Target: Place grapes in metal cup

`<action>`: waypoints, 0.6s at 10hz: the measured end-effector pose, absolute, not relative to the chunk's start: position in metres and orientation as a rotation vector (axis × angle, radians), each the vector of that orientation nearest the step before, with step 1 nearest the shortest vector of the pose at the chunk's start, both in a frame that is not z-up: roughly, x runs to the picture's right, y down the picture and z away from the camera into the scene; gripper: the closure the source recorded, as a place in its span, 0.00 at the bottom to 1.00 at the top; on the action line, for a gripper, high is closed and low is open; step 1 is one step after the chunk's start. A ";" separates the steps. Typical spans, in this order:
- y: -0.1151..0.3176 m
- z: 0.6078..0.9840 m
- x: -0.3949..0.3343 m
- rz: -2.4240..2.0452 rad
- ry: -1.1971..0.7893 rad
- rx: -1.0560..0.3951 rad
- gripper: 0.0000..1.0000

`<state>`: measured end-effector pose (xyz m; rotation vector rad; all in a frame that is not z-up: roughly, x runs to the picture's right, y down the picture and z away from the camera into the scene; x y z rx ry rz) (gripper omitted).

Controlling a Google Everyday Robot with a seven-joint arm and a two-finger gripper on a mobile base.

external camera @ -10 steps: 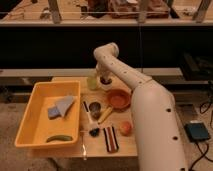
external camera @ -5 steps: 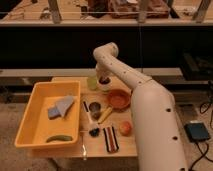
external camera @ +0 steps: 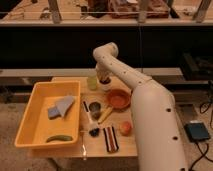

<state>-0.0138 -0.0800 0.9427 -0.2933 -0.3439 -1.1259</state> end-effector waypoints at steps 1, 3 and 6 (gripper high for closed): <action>-0.080 0.942 -0.014 -1.124 -0.342 -0.289 0.99; -0.082 0.939 -0.014 -1.122 -0.336 -0.274 0.99; -0.101 0.910 -0.005 -1.097 -0.298 -0.196 0.99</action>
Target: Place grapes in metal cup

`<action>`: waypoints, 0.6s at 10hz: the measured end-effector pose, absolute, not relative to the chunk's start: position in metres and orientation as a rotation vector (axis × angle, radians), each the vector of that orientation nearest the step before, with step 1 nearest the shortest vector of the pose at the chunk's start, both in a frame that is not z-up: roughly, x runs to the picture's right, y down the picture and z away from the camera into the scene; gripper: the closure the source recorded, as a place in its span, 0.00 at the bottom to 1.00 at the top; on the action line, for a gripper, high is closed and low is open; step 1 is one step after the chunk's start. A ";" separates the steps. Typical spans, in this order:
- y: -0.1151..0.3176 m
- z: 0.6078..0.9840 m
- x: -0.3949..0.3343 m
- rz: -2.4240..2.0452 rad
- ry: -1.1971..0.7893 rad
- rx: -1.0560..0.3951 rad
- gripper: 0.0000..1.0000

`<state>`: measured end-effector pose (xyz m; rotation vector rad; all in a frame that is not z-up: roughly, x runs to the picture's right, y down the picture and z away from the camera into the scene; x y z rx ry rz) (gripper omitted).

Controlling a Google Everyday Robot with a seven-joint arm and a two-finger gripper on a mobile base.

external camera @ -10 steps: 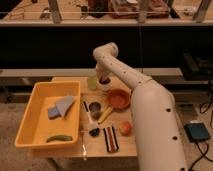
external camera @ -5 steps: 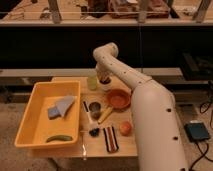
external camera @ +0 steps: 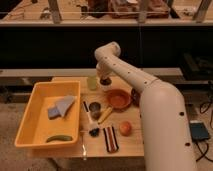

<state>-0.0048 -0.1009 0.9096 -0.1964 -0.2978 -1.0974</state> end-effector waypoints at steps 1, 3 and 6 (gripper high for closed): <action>-0.110 0.895 -0.001 -1.093 -0.283 -0.168 0.99; -0.128 0.865 0.000 -1.096 -0.260 -0.109 0.99; -0.141 0.832 -0.001 -1.113 -0.247 -0.040 0.99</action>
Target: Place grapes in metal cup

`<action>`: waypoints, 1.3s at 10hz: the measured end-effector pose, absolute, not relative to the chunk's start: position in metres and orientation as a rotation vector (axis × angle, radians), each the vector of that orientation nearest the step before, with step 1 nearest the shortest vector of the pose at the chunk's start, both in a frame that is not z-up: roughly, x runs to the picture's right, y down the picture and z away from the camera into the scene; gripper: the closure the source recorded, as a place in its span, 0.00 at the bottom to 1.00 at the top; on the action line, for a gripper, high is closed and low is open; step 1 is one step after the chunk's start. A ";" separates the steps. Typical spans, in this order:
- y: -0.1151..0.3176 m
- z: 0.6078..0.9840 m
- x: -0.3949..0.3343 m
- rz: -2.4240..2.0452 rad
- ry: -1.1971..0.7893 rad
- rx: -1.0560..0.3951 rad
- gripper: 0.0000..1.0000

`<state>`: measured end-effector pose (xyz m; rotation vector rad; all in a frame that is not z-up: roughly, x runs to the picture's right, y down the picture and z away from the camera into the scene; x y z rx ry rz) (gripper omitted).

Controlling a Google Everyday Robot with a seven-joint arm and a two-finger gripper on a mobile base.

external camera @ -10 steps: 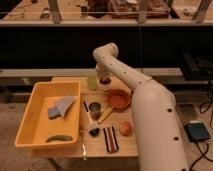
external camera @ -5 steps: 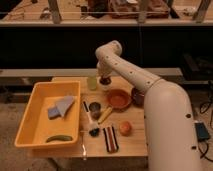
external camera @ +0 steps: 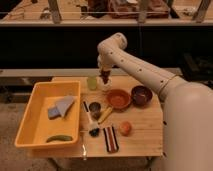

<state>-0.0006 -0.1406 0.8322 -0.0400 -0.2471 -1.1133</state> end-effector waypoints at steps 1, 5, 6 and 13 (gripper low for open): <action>-0.143 0.824 0.000 -1.115 -0.248 -0.025 0.99; -0.148 0.768 -0.003 -1.151 -0.318 0.061 0.99; -0.145 0.757 -0.005 -1.166 -0.338 0.071 0.99; -0.108 0.711 -0.047 -1.353 -0.473 0.039 0.99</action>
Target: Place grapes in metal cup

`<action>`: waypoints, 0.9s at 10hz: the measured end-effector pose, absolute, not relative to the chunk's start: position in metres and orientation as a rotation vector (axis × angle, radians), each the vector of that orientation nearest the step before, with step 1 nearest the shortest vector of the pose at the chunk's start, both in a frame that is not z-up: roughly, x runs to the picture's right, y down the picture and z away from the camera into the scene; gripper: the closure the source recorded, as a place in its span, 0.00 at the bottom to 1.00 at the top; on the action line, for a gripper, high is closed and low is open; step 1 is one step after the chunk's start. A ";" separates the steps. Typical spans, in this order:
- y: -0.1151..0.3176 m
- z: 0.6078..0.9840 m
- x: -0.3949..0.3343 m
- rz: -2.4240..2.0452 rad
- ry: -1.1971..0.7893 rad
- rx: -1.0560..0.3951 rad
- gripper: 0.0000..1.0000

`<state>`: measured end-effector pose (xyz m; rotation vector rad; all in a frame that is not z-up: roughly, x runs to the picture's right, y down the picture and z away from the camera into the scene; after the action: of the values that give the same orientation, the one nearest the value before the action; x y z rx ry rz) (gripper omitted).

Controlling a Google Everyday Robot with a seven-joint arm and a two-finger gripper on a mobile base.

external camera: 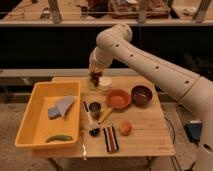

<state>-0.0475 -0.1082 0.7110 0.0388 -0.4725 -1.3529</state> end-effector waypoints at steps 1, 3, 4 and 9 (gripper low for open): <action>-0.109 0.711 -0.044 -1.352 -0.466 0.038 0.99; -0.109 0.711 -0.046 -1.354 -0.467 0.039 0.99; -0.109 0.711 -0.047 -1.355 -0.468 0.040 0.99; -0.094 0.693 -0.048 -1.384 -0.527 0.039 0.99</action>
<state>-0.0478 -0.0936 0.6932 0.0392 -0.5268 -1.3836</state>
